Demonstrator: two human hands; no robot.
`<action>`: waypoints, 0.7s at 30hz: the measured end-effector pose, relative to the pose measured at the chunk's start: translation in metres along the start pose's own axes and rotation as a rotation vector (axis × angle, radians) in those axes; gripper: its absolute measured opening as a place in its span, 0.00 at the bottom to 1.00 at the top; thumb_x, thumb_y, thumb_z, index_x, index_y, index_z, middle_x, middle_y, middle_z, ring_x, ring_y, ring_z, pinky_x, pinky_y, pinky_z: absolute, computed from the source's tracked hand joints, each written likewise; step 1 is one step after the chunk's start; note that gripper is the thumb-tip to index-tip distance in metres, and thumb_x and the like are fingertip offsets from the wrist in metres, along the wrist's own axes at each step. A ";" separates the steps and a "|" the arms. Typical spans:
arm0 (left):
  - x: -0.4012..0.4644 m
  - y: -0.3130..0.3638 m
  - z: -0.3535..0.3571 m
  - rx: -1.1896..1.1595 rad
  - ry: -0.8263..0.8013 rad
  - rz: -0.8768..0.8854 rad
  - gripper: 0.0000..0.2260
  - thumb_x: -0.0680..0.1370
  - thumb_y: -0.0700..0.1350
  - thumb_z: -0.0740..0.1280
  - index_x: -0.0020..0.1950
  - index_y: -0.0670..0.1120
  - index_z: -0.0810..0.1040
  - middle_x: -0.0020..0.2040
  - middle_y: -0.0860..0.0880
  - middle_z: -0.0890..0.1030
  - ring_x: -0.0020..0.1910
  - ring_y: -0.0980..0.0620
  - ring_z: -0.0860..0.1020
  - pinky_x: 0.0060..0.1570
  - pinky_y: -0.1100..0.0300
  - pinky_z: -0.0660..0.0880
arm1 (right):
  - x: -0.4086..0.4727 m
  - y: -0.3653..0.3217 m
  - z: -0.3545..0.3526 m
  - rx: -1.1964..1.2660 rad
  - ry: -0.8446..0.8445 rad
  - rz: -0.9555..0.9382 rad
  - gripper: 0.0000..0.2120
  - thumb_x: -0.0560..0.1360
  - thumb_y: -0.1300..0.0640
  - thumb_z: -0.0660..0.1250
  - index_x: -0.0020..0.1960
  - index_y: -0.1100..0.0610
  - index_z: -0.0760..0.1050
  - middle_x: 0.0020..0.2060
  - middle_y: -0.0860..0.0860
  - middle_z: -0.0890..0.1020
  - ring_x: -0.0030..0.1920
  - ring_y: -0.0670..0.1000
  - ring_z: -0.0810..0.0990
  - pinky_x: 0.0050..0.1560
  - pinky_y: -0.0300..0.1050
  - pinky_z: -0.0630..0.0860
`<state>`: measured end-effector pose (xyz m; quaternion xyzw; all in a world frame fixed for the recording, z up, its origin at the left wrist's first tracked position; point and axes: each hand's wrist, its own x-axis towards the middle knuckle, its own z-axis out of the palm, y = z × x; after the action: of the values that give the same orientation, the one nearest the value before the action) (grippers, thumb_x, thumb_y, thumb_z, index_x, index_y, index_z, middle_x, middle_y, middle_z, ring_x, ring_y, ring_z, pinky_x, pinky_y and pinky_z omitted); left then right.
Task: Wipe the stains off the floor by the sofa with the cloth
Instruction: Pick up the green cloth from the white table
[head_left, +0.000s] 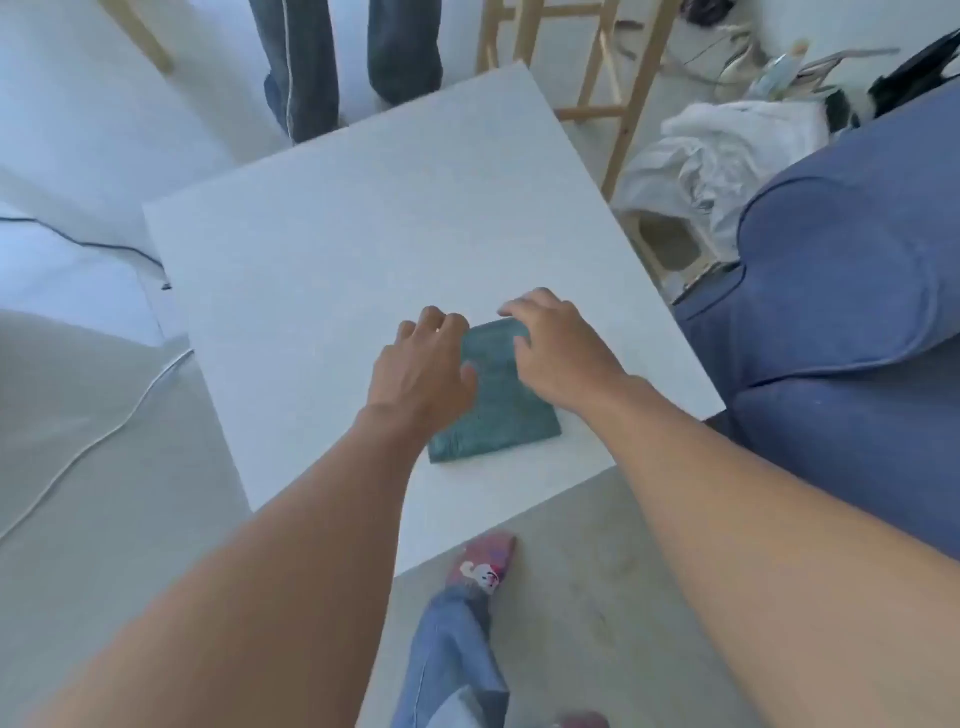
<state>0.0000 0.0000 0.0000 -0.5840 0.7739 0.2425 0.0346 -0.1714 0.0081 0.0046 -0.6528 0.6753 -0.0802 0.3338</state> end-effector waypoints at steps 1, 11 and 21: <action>0.002 -0.008 0.012 0.016 0.018 -0.012 0.20 0.77 0.48 0.65 0.69 0.47 0.69 0.65 0.47 0.72 0.60 0.43 0.71 0.47 0.50 0.73 | 0.007 0.005 0.016 -0.026 -0.048 -0.005 0.22 0.81 0.63 0.59 0.74 0.52 0.69 0.72 0.47 0.69 0.68 0.55 0.67 0.64 0.55 0.73; 0.007 -0.033 0.048 0.043 0.172 -0.080 0.14 0.77 0.48 0.65 0.60 0.44 0.77 0.59 0.46 0.75 0.59 0.42 0.69 0.53 0.51 0.70 | 0.008 0.028 0.054 -0.059 0.090 0.016 0.12 0.79 0.59 0.65 0.63 0.55 0.74 0.58 0.50 0.74 0.56 0.56 0.68 0.54 0.52 0.75; 0.016 0.032 0.061 -0.380 0.104 0.101 0.06 0.81 0.45 0.60 0.57 0.52 0.67 0.36 0.48 0.74 0.34 0.46 0.74 0.28 0.53 0.68 | -0.049 0.083 0.040 0.406 0.327 0.303 0.02 0.81 0.59 0.64 0.49 0.56 0.72 0.41 0.51 0.79 0.42 0.53 0.78 0.38 0.50 0.75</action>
<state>-0.0486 0.0180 -0.0480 -0.5521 0.7432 0.3553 -0.1286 -0.2219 0.0782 -0.0540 -0.4428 0.7799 -0.2668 0.3528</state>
